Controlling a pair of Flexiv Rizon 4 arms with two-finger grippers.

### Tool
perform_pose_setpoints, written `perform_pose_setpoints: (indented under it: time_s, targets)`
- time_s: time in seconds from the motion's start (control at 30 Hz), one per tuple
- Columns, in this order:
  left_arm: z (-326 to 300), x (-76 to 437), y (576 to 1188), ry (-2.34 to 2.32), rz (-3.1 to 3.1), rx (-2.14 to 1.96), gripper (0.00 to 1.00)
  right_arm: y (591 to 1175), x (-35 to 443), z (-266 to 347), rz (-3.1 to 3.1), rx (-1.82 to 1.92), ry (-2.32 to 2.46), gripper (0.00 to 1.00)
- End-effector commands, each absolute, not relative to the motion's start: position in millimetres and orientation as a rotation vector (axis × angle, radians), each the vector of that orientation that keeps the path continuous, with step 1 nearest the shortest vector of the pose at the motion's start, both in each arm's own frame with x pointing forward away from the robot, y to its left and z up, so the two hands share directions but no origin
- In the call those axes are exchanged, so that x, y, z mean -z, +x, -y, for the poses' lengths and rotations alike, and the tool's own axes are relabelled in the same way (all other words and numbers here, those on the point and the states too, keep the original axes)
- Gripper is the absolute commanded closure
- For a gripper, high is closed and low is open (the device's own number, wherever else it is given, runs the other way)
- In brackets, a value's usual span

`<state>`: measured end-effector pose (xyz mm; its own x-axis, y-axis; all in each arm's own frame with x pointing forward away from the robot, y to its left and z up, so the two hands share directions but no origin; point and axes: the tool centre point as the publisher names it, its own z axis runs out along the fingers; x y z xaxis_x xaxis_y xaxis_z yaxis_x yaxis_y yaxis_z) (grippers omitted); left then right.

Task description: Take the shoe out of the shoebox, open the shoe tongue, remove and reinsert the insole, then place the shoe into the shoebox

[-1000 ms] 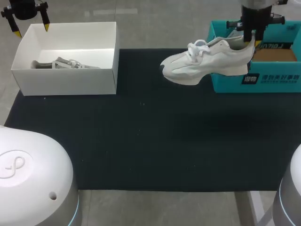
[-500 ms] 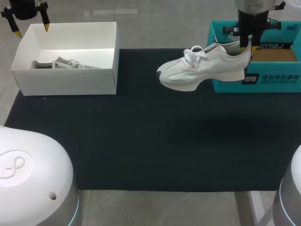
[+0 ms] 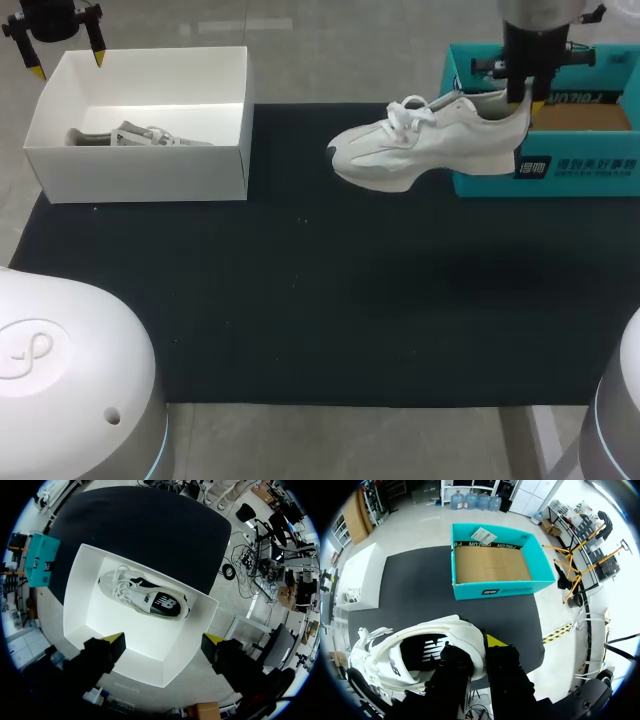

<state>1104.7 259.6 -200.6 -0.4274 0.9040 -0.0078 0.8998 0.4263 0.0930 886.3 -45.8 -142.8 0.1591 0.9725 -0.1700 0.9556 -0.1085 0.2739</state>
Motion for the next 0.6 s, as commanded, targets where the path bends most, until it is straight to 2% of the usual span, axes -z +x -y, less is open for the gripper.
perform_pose_setpoints:
  time_s: [0.03, 0.6]
  targets:
    - [-259.8, 200.4, 1104.5, 1.651, -2.605, -0.118, 0.00, 871.2, 148.4, 29.7, -1.832, -0.054, 2.115, 1.00]
    - [-259.8, 200.4, 1104.5, 1.651, -2.605, -0.118, 0.00, 820.4, 168.1, -45.6, -1.847, 0.007, 2.120, 1.00]
